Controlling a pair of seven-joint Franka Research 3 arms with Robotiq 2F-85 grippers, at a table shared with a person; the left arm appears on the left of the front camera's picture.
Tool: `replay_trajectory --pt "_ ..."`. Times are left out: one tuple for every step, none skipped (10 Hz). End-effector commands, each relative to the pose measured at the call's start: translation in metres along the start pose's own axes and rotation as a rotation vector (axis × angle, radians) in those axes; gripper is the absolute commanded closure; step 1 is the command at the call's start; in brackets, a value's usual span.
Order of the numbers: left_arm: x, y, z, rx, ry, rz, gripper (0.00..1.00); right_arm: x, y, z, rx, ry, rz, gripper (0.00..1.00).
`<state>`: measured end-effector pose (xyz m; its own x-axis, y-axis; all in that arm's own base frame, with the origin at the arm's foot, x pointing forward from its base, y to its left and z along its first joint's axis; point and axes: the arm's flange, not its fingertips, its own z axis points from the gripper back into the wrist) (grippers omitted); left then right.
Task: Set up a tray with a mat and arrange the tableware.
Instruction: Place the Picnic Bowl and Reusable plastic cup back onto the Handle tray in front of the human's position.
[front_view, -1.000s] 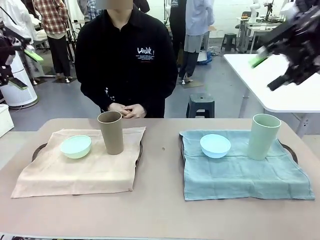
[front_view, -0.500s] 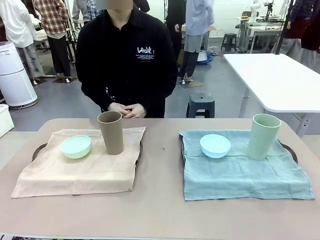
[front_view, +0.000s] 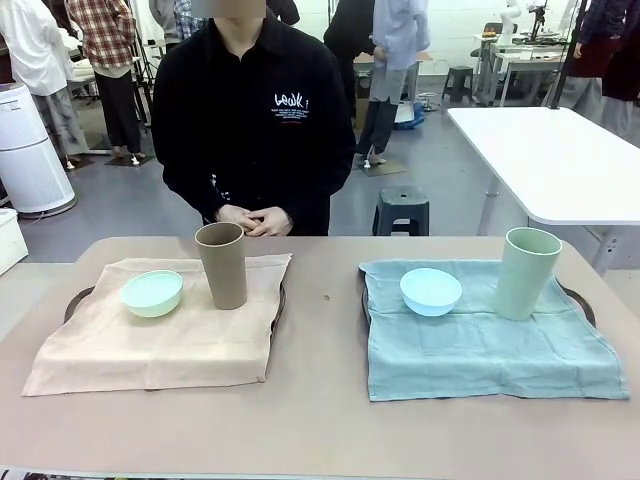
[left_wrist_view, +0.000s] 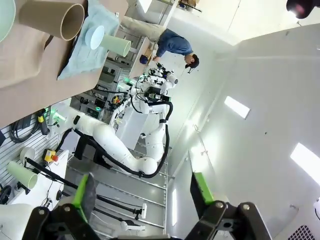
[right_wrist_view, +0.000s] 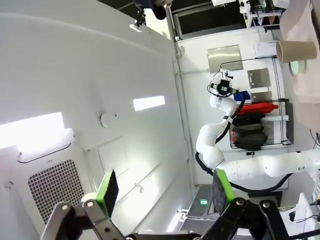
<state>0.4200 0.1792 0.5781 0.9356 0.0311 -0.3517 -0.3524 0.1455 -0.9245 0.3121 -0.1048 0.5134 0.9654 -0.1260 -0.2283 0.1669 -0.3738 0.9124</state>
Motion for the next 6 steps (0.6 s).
replay_trajectory --pt "-0.0028 -0.0009 0.0013 -0.001 0.002 -0.003 0.00 -0.0009 0.0142 0.0109 0.018 0.014 0.031 0.00" --pt "-0.0028 -0.0009 0.0013 -0.001 0.002 -0.003 0.00 -0.0009 0.0142 0.0109 0.018 0.014 0.031 0.00" --pt "-0.0028 -0.0009 0.0013 -0.001 0.002 -0.003 0.00 -0.0009 0.0142 0.0109 0.018 0.014 0.031 0.00" --pt "-0.0028 -0.0009 0.0013 -0.001 0.002 -0.003 0.00 -0.0009 0.0142 0.0109 0.018 0.014 0.031 0.00" --pt "-0.0028 -0.0009 0.0013 -0.001 0.002 -0.003 0.00 -0.0009 0.0142 0.0109 0.018 0.014 0.031 0.00" --pt "-0.0028 -0.0009 0.0013 -0.001 0.002 -0.003 0.00 -0.0009 0.0142 0.0109 0.018 0.014 0.031 0.00"
